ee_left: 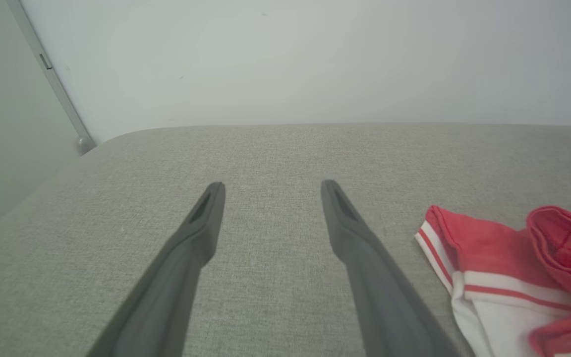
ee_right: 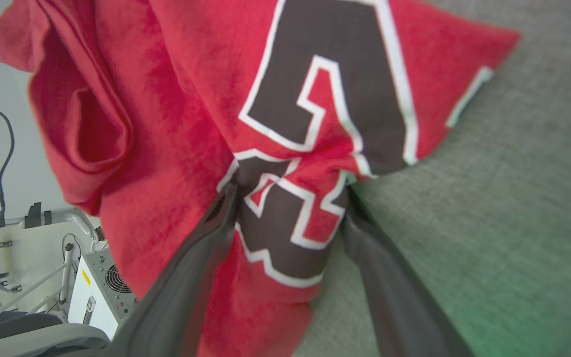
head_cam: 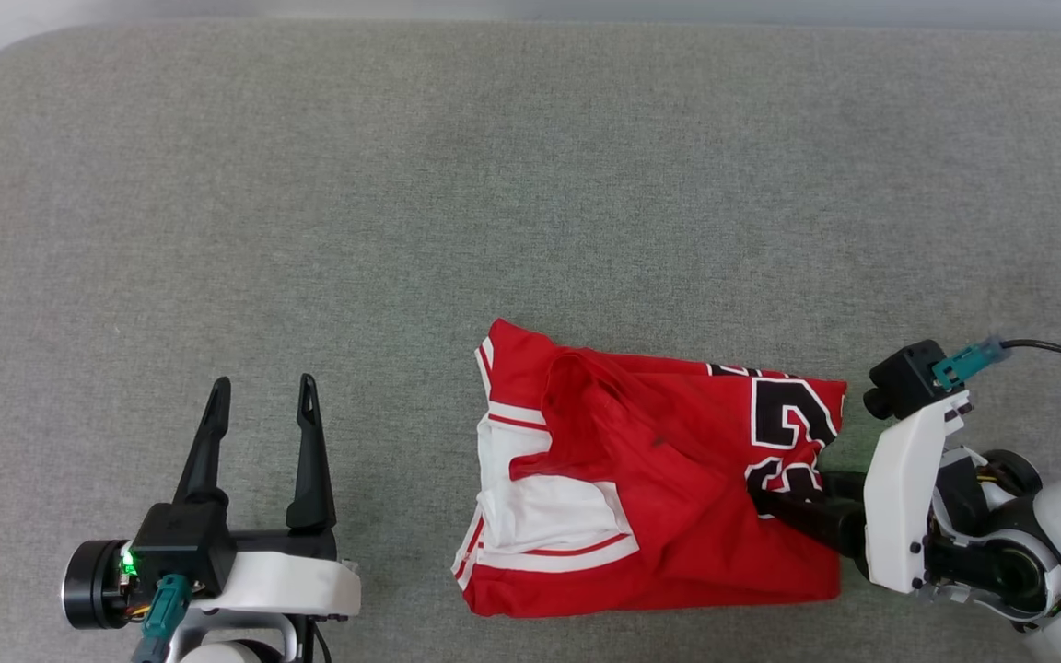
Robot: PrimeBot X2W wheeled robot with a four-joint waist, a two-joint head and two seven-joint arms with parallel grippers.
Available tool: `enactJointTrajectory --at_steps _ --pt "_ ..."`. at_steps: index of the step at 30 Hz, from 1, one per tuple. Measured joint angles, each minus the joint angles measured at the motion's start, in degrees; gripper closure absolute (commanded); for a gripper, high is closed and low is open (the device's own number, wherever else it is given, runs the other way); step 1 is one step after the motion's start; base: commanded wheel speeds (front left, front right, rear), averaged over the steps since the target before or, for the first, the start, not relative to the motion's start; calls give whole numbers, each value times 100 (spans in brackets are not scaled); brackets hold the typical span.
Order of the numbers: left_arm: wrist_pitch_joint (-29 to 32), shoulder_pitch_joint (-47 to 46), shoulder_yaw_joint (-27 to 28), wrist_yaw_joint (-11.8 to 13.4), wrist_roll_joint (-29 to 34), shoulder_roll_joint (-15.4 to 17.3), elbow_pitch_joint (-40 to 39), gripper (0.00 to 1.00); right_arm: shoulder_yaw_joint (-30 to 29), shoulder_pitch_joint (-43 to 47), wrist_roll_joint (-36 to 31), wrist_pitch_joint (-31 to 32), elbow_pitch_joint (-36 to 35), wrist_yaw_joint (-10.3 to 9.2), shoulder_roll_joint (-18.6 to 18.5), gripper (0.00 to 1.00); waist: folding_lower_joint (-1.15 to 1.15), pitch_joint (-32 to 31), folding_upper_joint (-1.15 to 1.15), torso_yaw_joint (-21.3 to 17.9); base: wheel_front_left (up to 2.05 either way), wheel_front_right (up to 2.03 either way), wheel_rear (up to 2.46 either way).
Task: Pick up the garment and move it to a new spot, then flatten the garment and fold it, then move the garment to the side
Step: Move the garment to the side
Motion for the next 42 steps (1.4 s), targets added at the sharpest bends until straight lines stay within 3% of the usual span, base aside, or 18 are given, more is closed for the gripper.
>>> enactJointTrajectory --at_steps 1,2,11,14,21,27,33,42 --pt "0 -1 -7 5 -7 0 4 0 43 -10 -12 -99 0 0 -10 89 0 9 0 7 0 0 0" --pt "0 -1 -10 11 -24 0 14 0 82 -14 -52 -222 16 0 -14 100 0 9 0 12 0 0 0" --pt "0 115 1 57 -19 0 64 0 658 -400 -141 -926 -121 -9 -196 100 1 -335 0 -41 0 0 0" --pt "0 296 123 89 2 0 16 0 1036 -898 -271 -1065 -647 -9 -571 100 1 -561 0 -289 0 0 0" --pt "0 344 226 69 11 -1 -64 0 1298 -1598 -637 -1110 -1365 -8 -1302 100 0 -623 0 -931 0 0 0" --pt "-1 119 349 -24 127 1 -171 0 1216 -1995 -1116 -1205 -1468 -8 -2004 100 1 -380 0 -1510 0 0 0" --pt "0 -141 422 -153 246 93 -255 0 1165 -2434 -1811 -1622 -680 -7 -2480 100 1 114 0 -1888 0 0 0" --pt "0 -586 492 -252 316 242 -616 0 636 -2917 -2137 -2243 1259 -7 -2506 100 1 1014 0 -2070 0 0 0"
